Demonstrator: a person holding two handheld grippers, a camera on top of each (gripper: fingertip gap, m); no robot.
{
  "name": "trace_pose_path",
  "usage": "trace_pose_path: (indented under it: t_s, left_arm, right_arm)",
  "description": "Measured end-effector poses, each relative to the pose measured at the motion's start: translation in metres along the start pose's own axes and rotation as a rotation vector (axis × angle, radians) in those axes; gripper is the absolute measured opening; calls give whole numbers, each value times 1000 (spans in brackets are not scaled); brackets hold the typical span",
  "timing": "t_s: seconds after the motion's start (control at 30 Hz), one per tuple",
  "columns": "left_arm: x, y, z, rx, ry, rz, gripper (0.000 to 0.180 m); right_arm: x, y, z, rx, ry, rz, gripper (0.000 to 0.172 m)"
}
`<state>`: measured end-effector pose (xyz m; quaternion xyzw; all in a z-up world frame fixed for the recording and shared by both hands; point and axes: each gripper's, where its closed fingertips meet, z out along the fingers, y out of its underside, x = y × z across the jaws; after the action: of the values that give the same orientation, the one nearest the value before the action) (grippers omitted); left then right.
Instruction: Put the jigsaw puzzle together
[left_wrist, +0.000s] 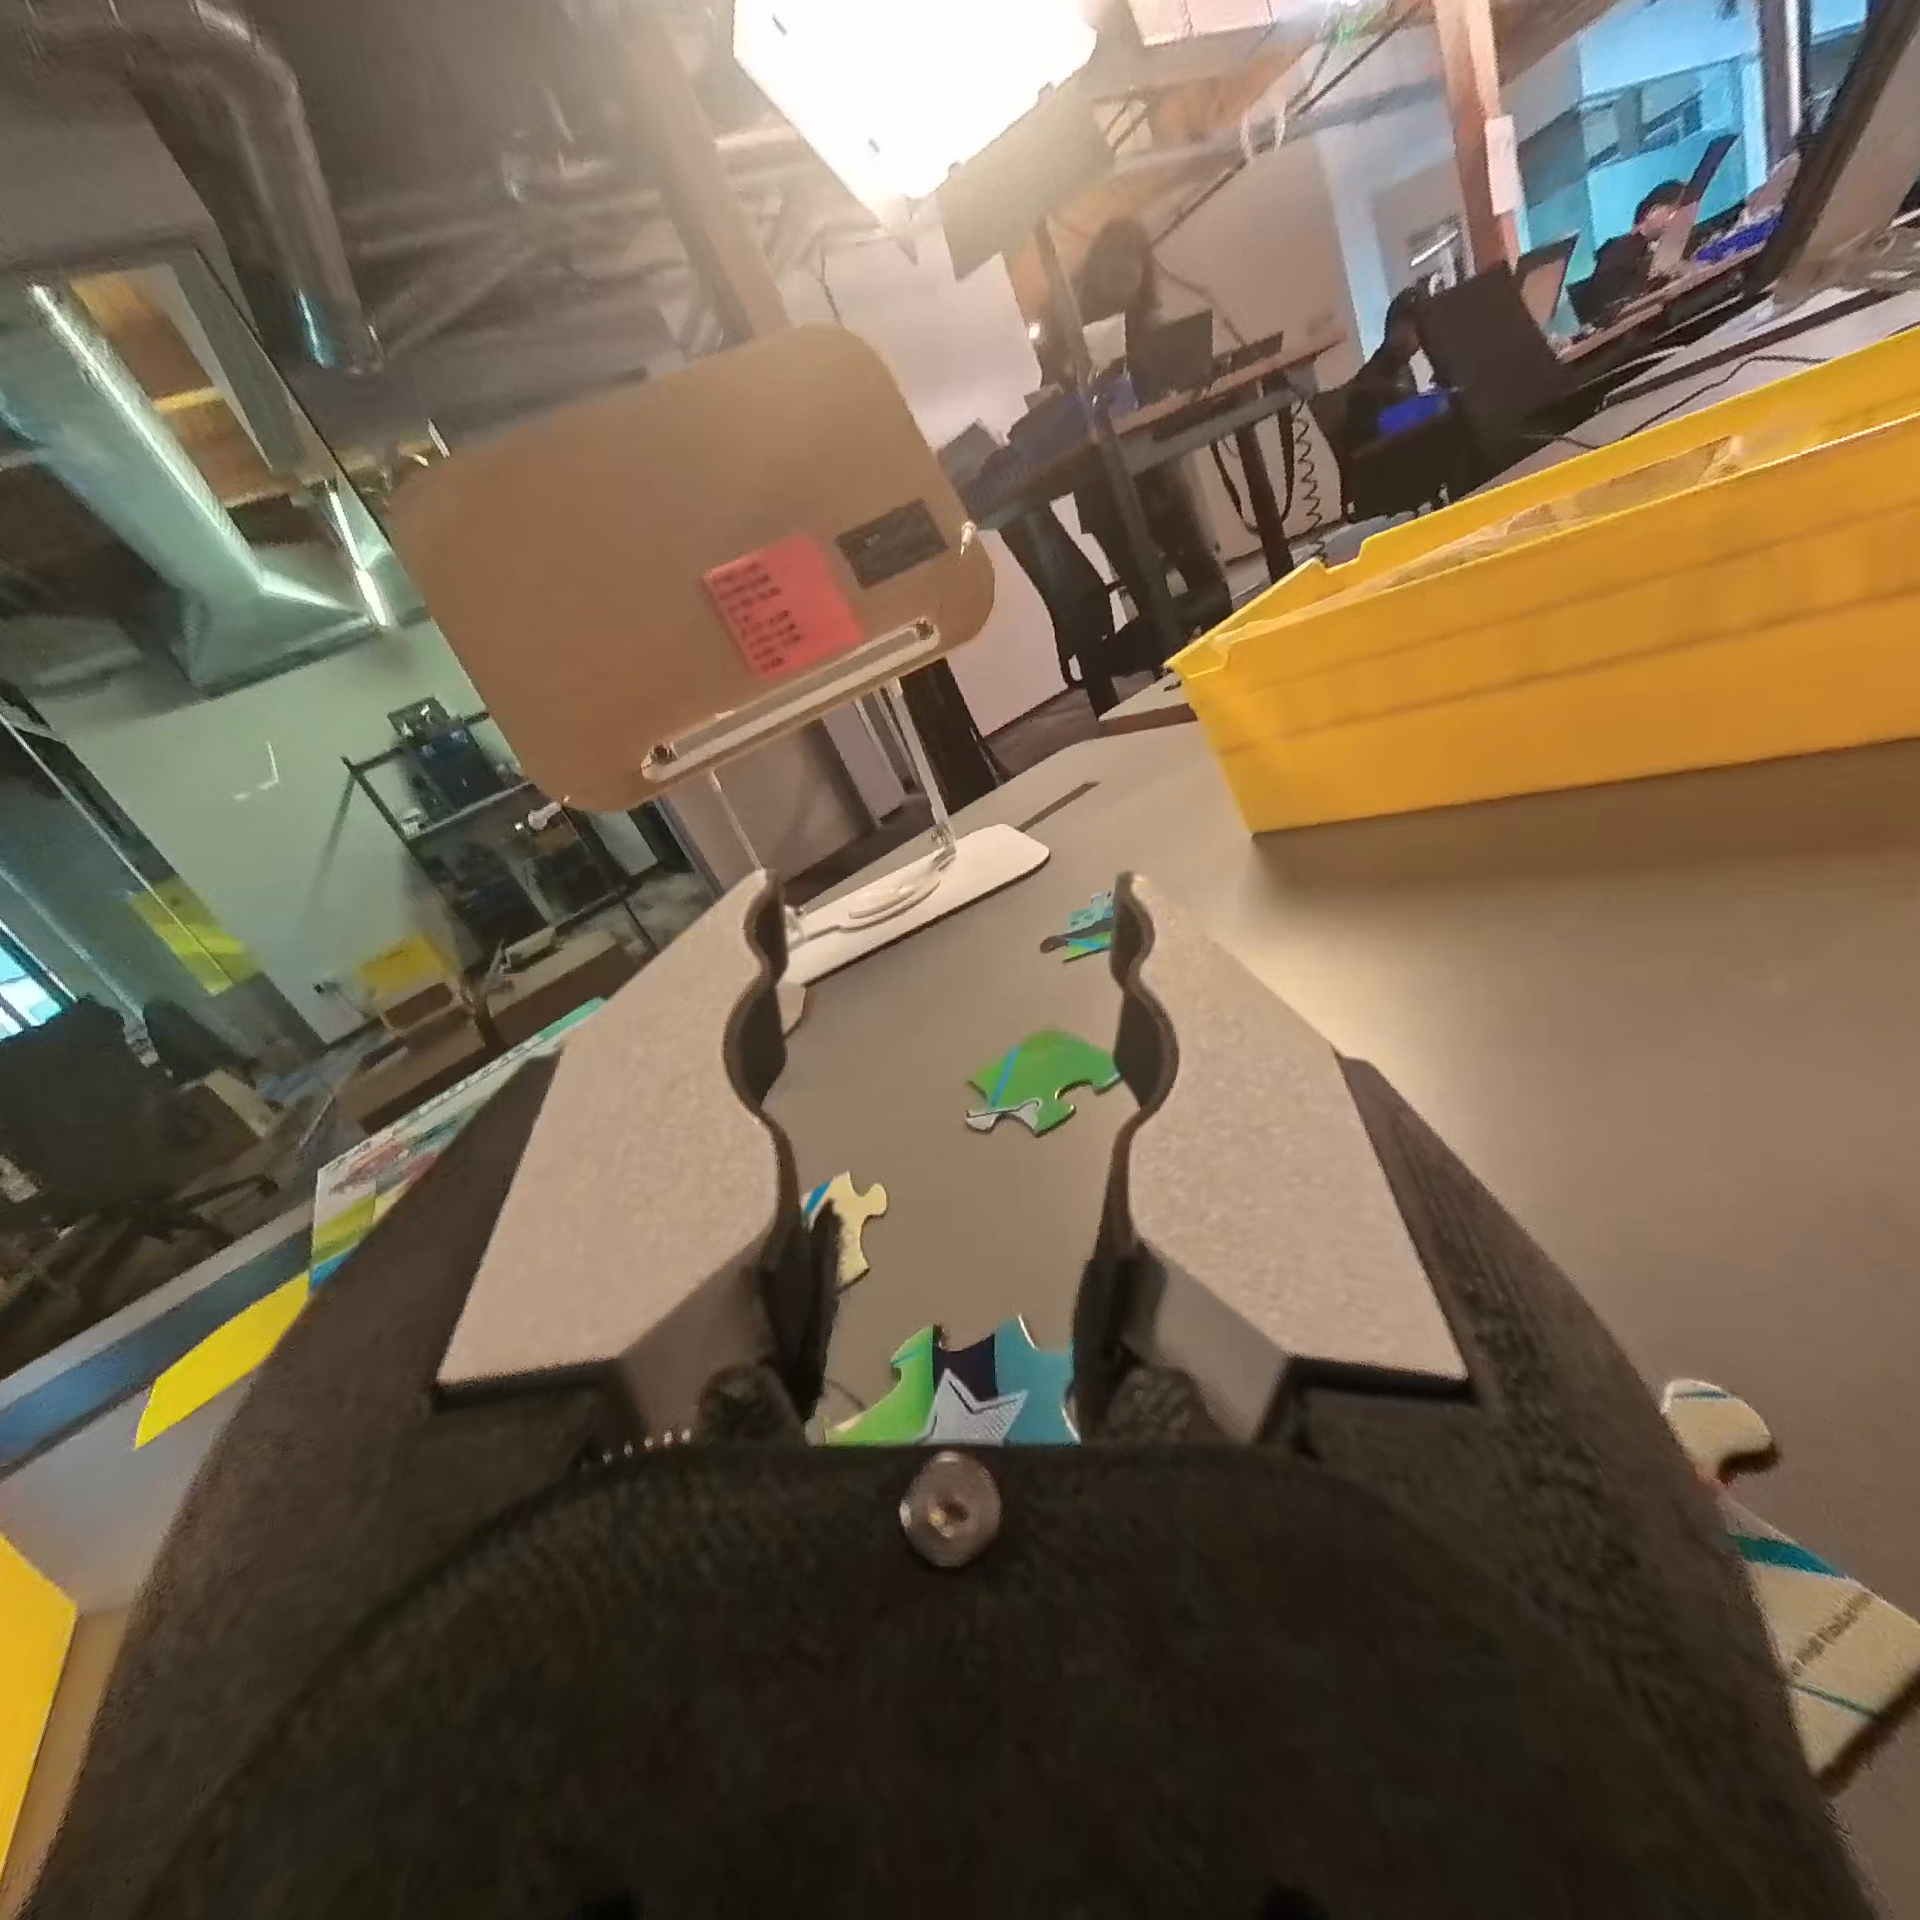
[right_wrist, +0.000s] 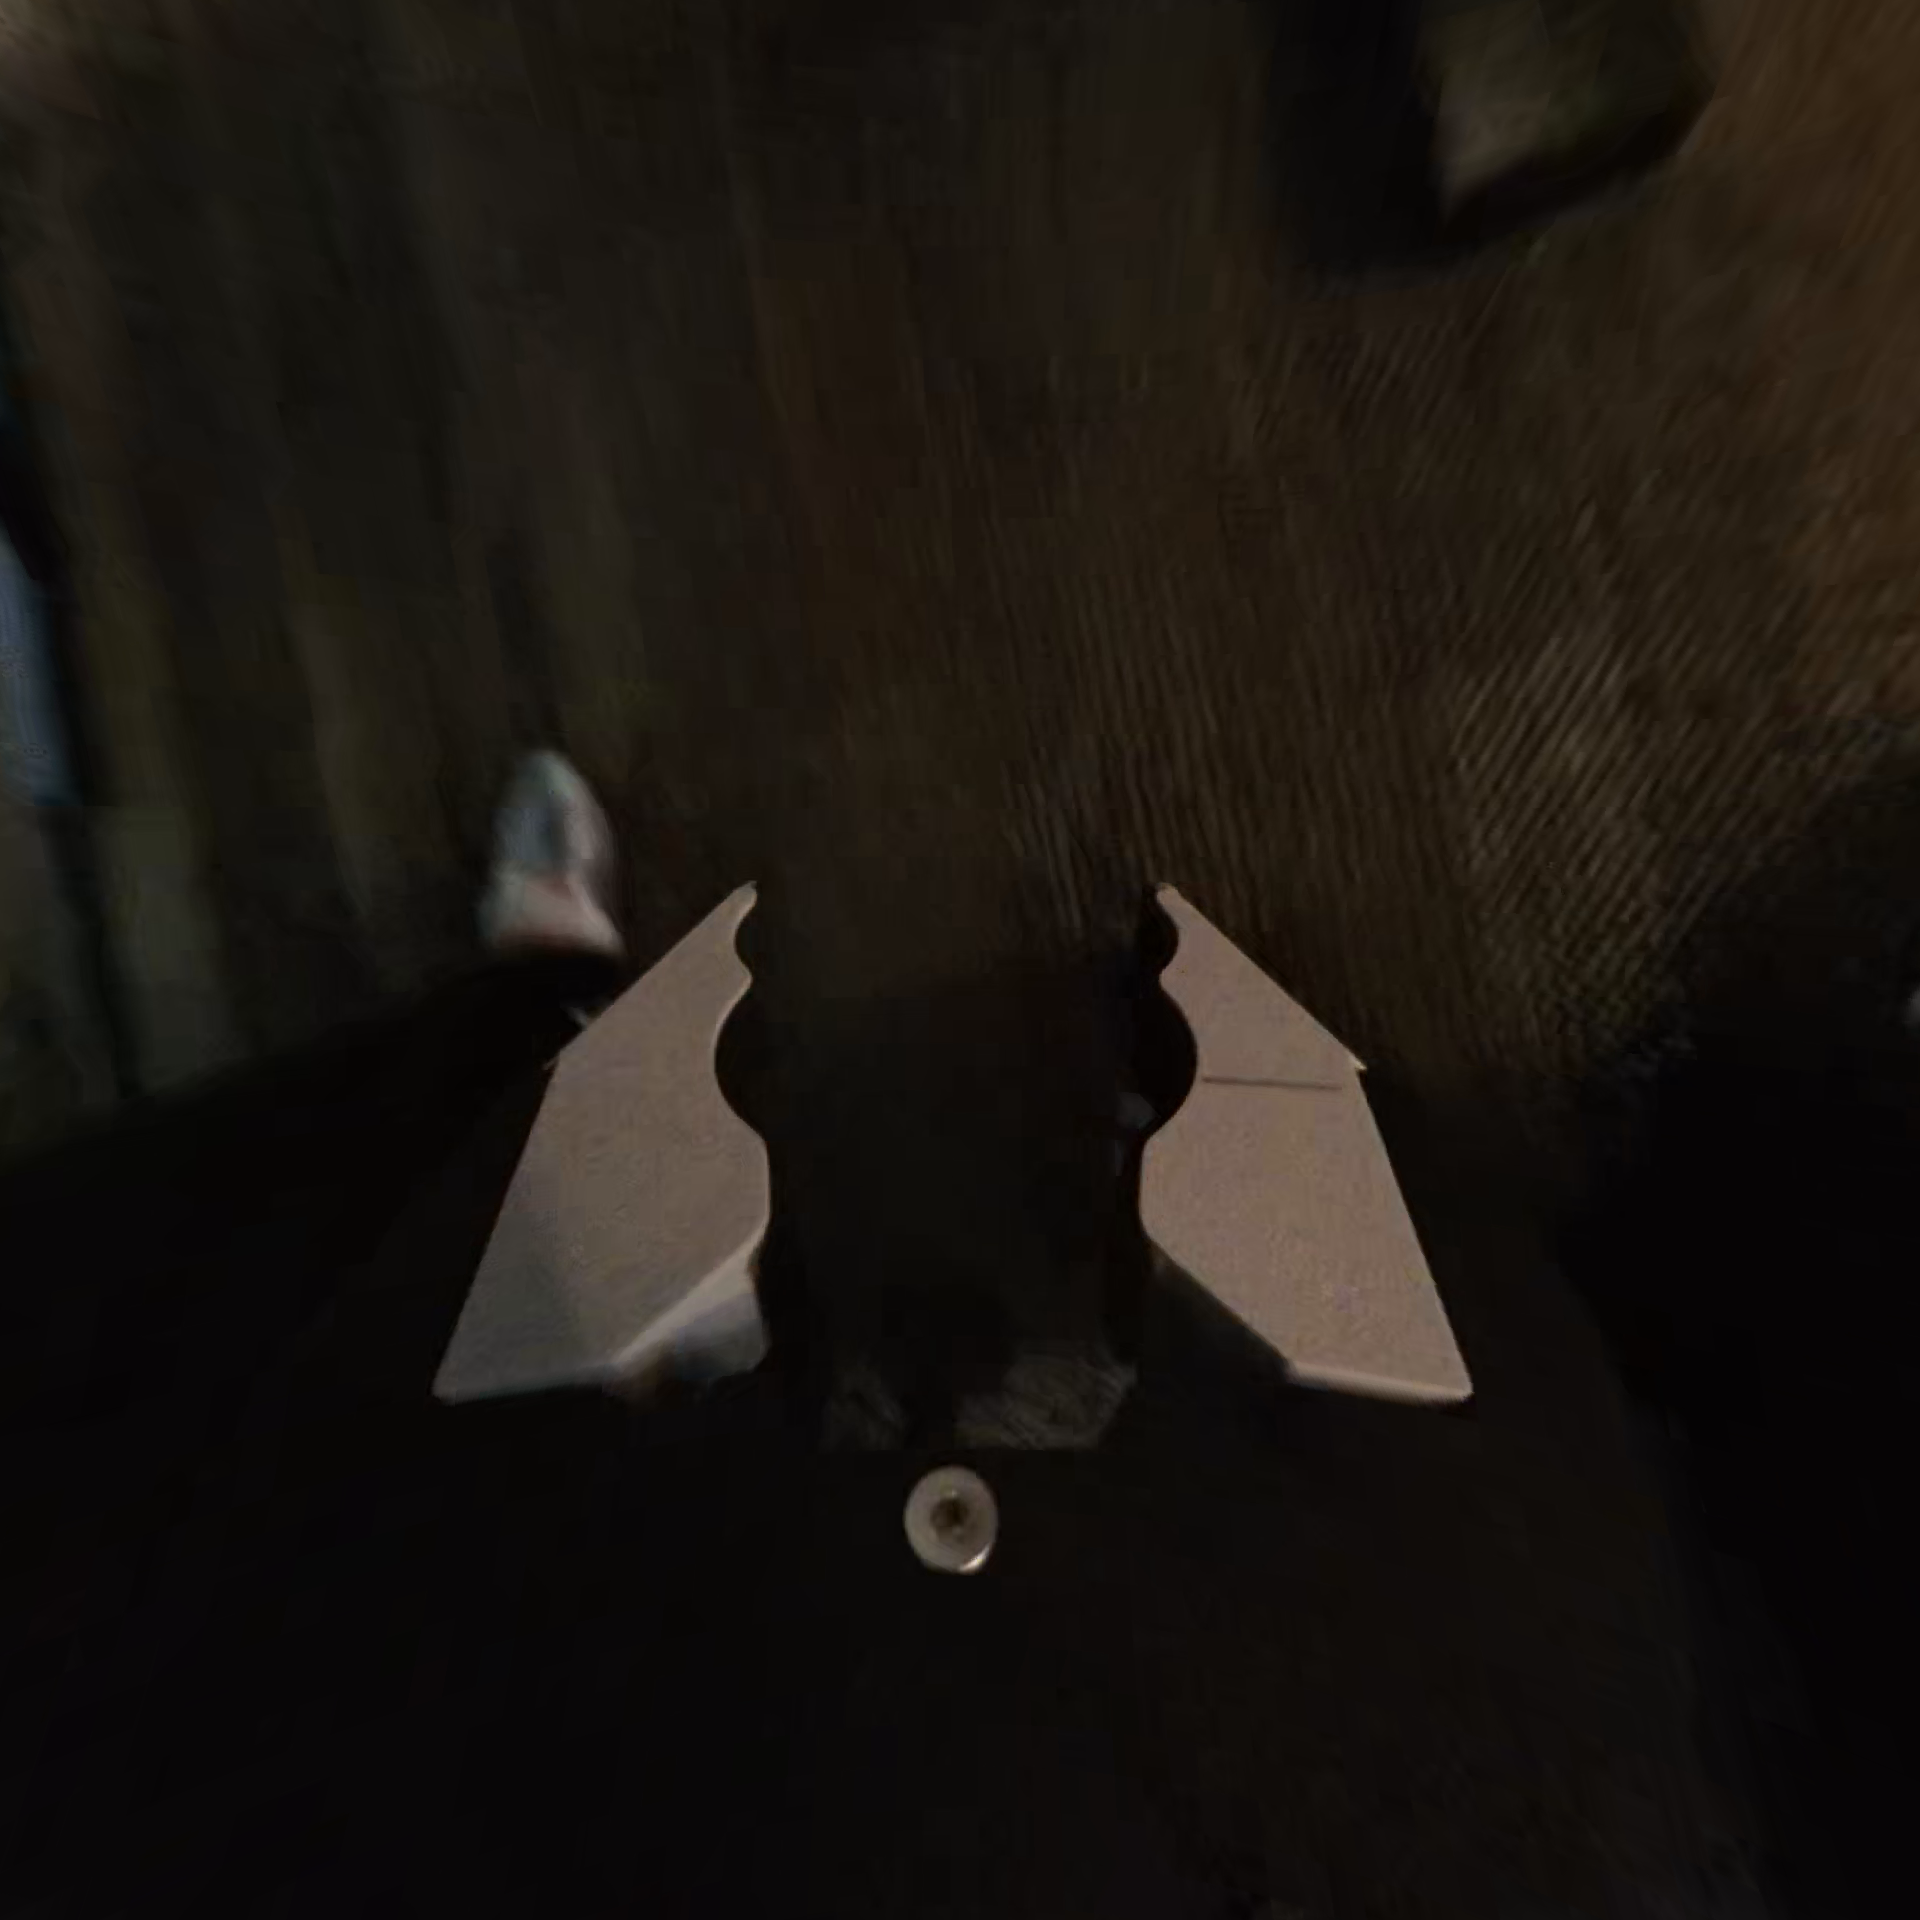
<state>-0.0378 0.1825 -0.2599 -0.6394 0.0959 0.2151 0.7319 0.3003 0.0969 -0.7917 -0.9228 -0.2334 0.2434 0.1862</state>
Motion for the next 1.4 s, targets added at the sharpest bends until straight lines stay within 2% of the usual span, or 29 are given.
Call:
trace_pose_path:
  t_s: [0.1, 0.17, 0.3, 0.4, 0.5, 0.57, 0.67, 0.73, 0.9, 0.97, 1.17, 1.3, 1.4]
  left_arm:
    - [-3, 9, 4, -48, -4, -22, 63]
    - [-2, 10, 5, -51, -1, -20, 62]
    - [5, 17, 10, -92, 17, 30, 61]
    - [4, 17, 10, -91, 16, 20, 60]
    - [1, 20, 10, -101, 21, -30, 60]
    - [0, 22, 11, -109, 21, -49, 60]
    - [0, 21, 11, -105, 25, -49, 60]
    - [1, 22, 11, -109, 26, -47, 59]
    - [2, 21, 11, -106, 26, -39, 58]
    - [1, 21, 11, -105, 24, -36, 58]
    - [0, 19, 11, -95, 24, -42, 57]
    - [-1, 18, 11, -86, 21, -52, 56]
    - [-6, 16, 10, -72, 2, -67, 57]
  right_arm:
    - [39, 98, 54, -303, 13, -334, 69]
    - [58, 147, 73, -440, -45, -546, 69]
    - [84, 203, 100, -561, -164, -840, 64]
    - [104, 222, 120, -584, -200, -956, 62]
    - [103, 230, 132, -563, -271, -1055, 59]
    - [108, 230, 136, -529, -263, -1219, 49]
    - [116, 239, 132, -510, -276, -1468, 61]
    - [118, 240, 132, -508, -258, -1541, 62]
    - [121, 239, 131, -547, -197, -1524, 57]
    - [121, 241, 129, -567, -181, -1538, 48]
    - [121, 237, 128, -606, -84, -1484, 46]
    - [110, 209, 121, -537, -32, -1360, 47]
    - [90, 164, 108, -462, 23, -1257, 47]
